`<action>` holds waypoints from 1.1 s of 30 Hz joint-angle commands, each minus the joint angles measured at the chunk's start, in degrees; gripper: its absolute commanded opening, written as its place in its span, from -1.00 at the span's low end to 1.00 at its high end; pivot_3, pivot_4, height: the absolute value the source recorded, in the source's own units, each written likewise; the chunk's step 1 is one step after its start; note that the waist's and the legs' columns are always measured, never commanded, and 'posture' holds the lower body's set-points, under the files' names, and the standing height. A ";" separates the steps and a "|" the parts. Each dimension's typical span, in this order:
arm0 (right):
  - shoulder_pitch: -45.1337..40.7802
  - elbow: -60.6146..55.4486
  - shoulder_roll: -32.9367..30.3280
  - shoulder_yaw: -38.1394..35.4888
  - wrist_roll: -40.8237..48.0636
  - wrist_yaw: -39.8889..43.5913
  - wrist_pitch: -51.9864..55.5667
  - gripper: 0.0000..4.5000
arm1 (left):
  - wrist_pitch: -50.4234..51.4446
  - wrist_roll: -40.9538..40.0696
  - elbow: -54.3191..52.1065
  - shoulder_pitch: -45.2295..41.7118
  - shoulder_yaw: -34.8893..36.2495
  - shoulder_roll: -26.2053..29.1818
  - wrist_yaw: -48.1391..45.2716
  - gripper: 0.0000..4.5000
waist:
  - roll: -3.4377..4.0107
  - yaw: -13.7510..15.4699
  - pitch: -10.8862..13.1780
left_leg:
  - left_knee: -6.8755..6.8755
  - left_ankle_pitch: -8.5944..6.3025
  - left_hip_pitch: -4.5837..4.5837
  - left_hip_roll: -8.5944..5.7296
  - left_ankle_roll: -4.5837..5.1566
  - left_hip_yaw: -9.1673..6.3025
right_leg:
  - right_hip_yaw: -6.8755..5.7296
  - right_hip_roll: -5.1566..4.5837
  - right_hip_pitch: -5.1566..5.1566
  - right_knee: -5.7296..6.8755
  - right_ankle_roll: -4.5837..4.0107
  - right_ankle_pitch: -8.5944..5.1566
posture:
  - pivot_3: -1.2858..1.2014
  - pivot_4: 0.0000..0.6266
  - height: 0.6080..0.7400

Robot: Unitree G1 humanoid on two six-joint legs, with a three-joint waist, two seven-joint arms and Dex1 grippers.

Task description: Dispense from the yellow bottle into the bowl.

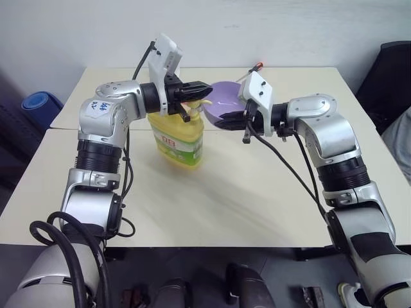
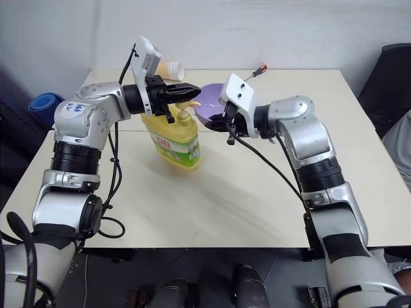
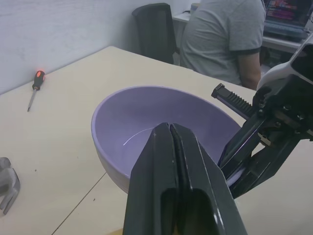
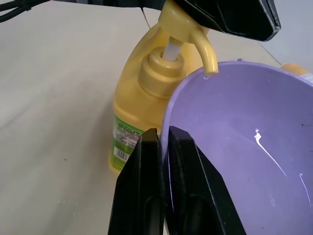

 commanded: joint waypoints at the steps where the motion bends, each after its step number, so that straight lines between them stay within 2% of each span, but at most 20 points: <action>1: -1.20 -2.58 0.13 -1.45 1.41 -0.30 -0.10 -1.00 | 2.21 3.02 4.43 4.32 -2.93 0.19 0.30 -0.99 | 0.00 0.00 -0.01 | -0.01 0.00 0.02 0.00 0.00 0.02 | 0.02 0.00 0.00 0.01 0.00 0.00 | 0.03 -0.52 1.00; 12: -1.31 -2.58 0.29 -1.15 1.84 -0.32 -0.01 -1.00 | 2.48 2.87 4.91 6.04 -2.62 -0.50 1.09 -0.99 | -0.12 -0.01 -0.25 | -0.20 0.00 0.37 0.01 0.00 0.29 | 0.31 0.03 0.08 0.06 0.00 0.00 | 0.03 -0.52 1.00; 18: -1.26 -2.59 0.34 -1.06 1.89 -0.28 0.03 -1.00 | 3.18 2.65 4.12 7.32 -2.77 -0.53 1.01 -0.99 | -0.12 -0.02 -0.28 | -0.29 -0.04 0.83 0.06 -0.03 0.30 | 0.33 0.04 0.51 -0.02 -0.01 -0.01 | 0.03 -0.52 1.00; 25: -0.59 -3.42 0.11 -0.92 1.98 -0.11 0.66 -1.00 | 2.94 2.66 3.98 8.29 -2.49 -0.57 1.48 -0.99 | -0.11 -0.01 -0.34 | -0.29 -0.06 0.86 0.08 -0.04 0.26 | 0.41 0.04 0.58 -0.04 -0.02 -0.01 | 0.03 -0.52 1.00; 33: -0.06 -2.43 0.61 -1.52 1.59 -1.64 0.40 -1.00 | 0.11 -2.80 1.70 3.77 5.17 -2.03 1.14 -0.99 | -0.13 -0.01 -0.34 | -0.28 -0.06 0.81 0.08 -0.04 0.23 | 0.42 0.02 0.56 -0.05 -0.02 -0.01 | 0.03 -0.52 1.00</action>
